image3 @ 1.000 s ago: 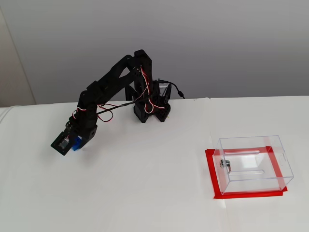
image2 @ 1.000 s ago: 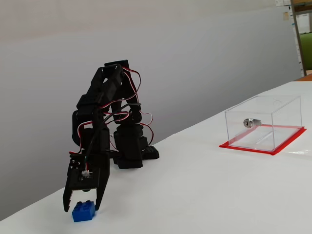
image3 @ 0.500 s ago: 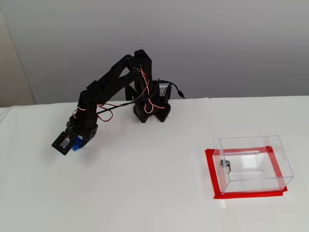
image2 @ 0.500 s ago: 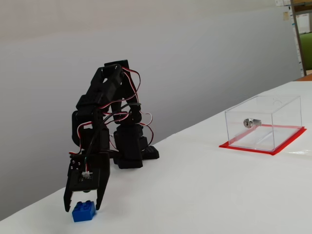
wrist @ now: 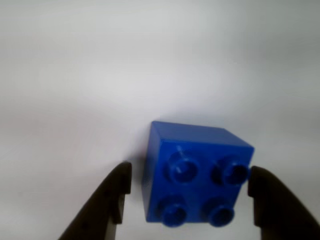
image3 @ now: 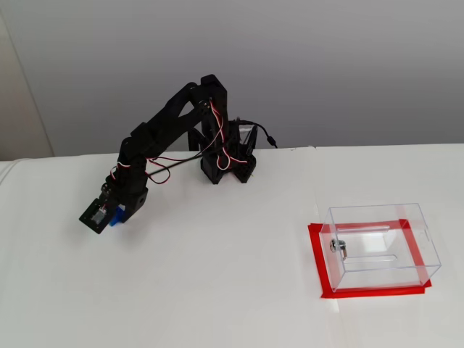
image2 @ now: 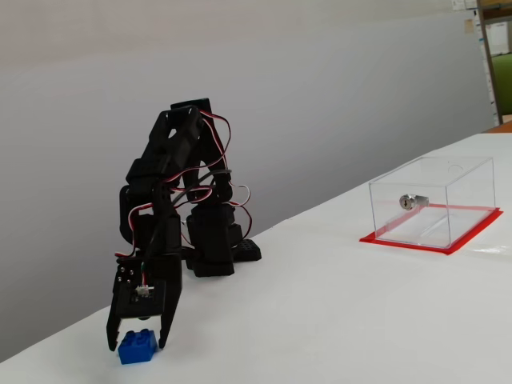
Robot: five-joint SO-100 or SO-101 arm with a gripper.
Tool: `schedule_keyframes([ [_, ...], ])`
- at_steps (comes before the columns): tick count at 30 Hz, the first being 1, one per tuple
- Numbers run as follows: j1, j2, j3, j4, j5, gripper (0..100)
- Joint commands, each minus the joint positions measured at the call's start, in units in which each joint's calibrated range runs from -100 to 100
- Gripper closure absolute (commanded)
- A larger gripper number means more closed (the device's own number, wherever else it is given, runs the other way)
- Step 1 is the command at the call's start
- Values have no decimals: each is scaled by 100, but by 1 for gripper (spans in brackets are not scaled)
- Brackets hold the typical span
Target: Pick the blue lego brick and place it into the transparent box
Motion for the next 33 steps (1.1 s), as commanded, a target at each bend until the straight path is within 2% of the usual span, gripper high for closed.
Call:
schedule_keyframes([
  [1,38,-42,67,-204,10,74],
  [8,45,-42,76,-212,10,75],
  [13,45,-42,76,-212,10,87],
  [15,45,-42,76,-221,-1,90],
  [33,-177,-263,13,-38,-100,90],
])
